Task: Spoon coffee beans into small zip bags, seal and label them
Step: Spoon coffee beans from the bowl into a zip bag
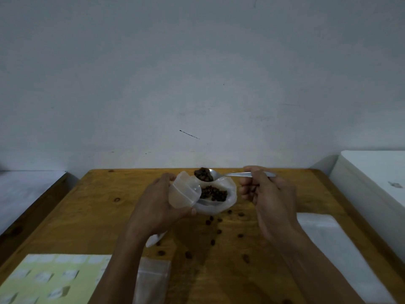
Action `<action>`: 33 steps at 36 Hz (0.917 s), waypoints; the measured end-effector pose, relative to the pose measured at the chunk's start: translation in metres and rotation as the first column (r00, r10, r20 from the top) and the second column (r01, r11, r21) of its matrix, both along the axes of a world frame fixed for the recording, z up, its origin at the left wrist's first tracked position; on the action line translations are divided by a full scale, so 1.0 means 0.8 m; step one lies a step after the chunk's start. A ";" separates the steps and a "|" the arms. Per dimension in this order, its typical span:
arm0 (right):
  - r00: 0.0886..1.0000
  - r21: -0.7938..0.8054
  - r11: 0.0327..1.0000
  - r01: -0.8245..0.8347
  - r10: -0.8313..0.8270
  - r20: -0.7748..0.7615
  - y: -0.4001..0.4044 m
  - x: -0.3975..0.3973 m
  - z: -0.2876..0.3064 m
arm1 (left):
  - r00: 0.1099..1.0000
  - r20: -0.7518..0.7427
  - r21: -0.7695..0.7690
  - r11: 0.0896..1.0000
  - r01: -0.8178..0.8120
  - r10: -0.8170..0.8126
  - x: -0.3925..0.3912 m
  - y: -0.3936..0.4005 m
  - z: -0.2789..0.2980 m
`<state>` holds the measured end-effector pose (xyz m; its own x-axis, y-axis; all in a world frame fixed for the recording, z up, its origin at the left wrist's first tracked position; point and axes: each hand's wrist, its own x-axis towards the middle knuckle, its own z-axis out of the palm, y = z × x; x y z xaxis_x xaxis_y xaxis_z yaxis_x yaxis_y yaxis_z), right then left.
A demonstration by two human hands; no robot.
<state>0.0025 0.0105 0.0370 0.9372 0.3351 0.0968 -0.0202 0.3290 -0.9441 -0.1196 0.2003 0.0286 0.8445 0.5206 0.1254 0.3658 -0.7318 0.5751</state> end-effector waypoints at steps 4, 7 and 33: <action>0.966 -0.165 0.985 -0.042 0.083 0.246 0.005 -0.017 0.011 | 1.000 0.013 -0.043 0.999 0.008 -0.007 0.008 -0.001 0.002; 0.868 -0.335 0.942 -0.015 0.179 0.463 0.013 -0.026 0.006 | 0.999 0.039 -0.096 0.995 0.006 -0.002 0.013 0.000 0.002; 0.956 -0.696 0.689 0.202 0.017 0.294 -0.004 0.027 -0.053 | 0.991 0.131 -0.111 0.994 -0.016 0.031 -0.007 -0.003 0.004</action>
<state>0.0240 0.0076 -0.0056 0.9427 0.3166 0.1052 0.2490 -0.4578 -0.8535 -0.1250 0.1979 0.0317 0.8117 0.5569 0.1760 0.2976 -0.6537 0.6958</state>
